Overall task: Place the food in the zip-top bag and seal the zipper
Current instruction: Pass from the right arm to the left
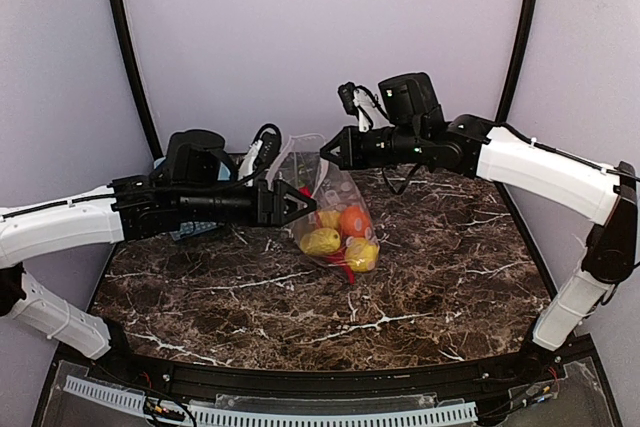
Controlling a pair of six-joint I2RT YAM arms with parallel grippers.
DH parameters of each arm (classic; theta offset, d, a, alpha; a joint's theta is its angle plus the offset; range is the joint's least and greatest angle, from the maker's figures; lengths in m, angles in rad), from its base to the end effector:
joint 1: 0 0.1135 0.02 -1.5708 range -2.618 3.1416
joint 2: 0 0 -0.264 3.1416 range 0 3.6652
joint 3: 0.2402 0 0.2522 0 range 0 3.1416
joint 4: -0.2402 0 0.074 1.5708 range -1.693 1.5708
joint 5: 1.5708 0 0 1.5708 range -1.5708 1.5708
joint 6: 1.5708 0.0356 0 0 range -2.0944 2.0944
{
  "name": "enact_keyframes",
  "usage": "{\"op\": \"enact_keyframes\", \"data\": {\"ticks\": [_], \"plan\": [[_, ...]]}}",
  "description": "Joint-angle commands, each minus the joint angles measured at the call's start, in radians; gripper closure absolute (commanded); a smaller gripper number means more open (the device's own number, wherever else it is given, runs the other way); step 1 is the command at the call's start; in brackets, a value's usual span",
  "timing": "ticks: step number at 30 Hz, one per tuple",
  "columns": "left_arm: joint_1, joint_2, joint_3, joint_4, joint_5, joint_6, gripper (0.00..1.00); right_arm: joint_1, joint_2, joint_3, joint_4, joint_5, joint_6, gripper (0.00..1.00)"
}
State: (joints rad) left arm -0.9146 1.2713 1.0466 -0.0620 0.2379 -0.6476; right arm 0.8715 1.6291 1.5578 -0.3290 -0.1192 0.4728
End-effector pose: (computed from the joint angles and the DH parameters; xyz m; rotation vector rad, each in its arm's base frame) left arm 0.1754 -0.2416 0.3389 0.4555 2.0118 -1.2560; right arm 0.2444 0.2971 0.3768 -0.4983 2.0463 0.9666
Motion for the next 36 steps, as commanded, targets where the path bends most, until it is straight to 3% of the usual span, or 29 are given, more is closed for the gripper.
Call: {"op": "enact_keyframes", "data": {"ticks": [1, 6, 9, 13, 20, 28, 30, 33, 36], "plan": [[-0.003, 0.040, 0.052, -0.016, -0.003, 0.000, 0.38, 0.009, 0.007, 0.006, 0.051, -0.007, 0.006, 1.00], [-0.004, 0.051, 0.048, -0.018, -0.020, 0.003, 0.40, 0.009, 0.000, -0.004, 0.049, 0.002, 0.006, 1.00], [-0.004, 0.053, 0.052, -0.018, -0.029, 0.017, 0.57, 0.008, -0.016, -0.019, 0.047, 0.013, 0.009, 1.00], [-0.003, 0.078, 0.114, -0.044, 0.007, 0.111, 0.70, 0.009, -0.055, -0.039, 0.031, 0.048, 0.006, 1.00], [-0.002, 0.205, 0.407, -0.274, 0.123, 0.384, 0.99, 0.009, -0.163, -0.071, -0.060, 0.138, 0.001, 1.00], [0.005, 0.322, 0.649, -0.482, 0.350, 0.678, 0.99, 0.011, -0.364, -0.153, -0.146, 0.279, 0.024, 1.00], [0.006, 0.335, 0.664, -0.536, 0.392, 0.745, 0.99, 0.011, -0.392, -0.176, -0.161, 0.290, 0.015, 0.87], [0.006, 0.329, 0.659, -0.622, 0.403, 0.844, 0.99, 0.011, -0.423, -0.199, -0.176, 0.297, -0.030, 0.60], [0.007, 0.299, 0.623, -0.661, 0.376, 0.898, 0.99, 0.012, -0.443, -0.203, -0.160, 0.172, -0.141, 0.45]]}}
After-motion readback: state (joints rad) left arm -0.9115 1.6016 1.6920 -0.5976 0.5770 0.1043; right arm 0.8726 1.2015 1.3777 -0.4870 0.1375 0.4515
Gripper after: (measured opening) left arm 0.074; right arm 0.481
